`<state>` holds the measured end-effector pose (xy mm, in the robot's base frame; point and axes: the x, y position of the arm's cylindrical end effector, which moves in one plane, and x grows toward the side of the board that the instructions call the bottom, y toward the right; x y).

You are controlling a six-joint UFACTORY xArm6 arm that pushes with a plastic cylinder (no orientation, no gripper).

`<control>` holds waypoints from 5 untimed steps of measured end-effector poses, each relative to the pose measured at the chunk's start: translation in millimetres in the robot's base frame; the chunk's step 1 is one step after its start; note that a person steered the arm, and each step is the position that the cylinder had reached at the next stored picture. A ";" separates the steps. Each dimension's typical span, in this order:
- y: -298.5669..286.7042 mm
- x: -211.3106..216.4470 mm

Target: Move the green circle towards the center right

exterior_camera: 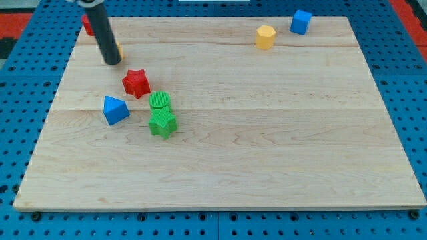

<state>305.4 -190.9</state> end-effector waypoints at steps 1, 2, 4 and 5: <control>1.7 -25.9; 30.7 -7.2; 85.4 86.1; 128.7 125.1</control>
<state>430.5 -62.2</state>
